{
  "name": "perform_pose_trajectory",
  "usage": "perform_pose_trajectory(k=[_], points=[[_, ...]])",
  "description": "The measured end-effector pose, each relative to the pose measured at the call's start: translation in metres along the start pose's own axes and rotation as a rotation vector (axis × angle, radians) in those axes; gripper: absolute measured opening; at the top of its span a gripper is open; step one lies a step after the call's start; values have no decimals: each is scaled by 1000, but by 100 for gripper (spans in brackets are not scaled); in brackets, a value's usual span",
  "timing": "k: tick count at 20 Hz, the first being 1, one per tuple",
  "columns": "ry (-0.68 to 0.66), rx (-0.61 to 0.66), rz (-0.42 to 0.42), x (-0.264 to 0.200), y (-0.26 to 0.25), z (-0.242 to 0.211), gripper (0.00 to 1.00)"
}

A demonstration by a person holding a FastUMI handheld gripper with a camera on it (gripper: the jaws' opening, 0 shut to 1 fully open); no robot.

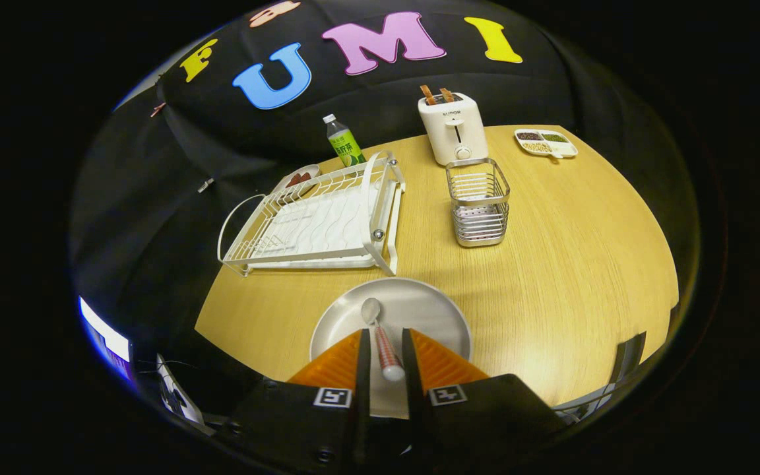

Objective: Take the plate from the dish rack, then take the spoon from the basket and place it into the plate.

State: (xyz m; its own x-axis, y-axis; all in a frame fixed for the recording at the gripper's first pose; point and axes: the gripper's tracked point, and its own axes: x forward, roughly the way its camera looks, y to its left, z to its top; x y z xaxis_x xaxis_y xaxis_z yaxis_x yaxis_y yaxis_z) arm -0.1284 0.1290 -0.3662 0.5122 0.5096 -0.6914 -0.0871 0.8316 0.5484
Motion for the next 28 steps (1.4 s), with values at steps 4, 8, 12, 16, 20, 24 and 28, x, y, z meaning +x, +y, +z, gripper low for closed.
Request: perform_pose_trajectory(k=[4, 8, 12, 16, 20, 24, 28], points=[[25, 5, -35, 4, -10, -1, 88], [4, -5, -43, -5, -7, 10, 99], [-38, -52, -53, -23, 2, 38, 99], [-181, -111, -51, -59, 24, 103, 99], [-345, -202, -75, -104, 44, 170, 98], [-454, -276, -103, -146, 61, 217, 98], [-562, -362, -159, -187, 71, 253, 99]])
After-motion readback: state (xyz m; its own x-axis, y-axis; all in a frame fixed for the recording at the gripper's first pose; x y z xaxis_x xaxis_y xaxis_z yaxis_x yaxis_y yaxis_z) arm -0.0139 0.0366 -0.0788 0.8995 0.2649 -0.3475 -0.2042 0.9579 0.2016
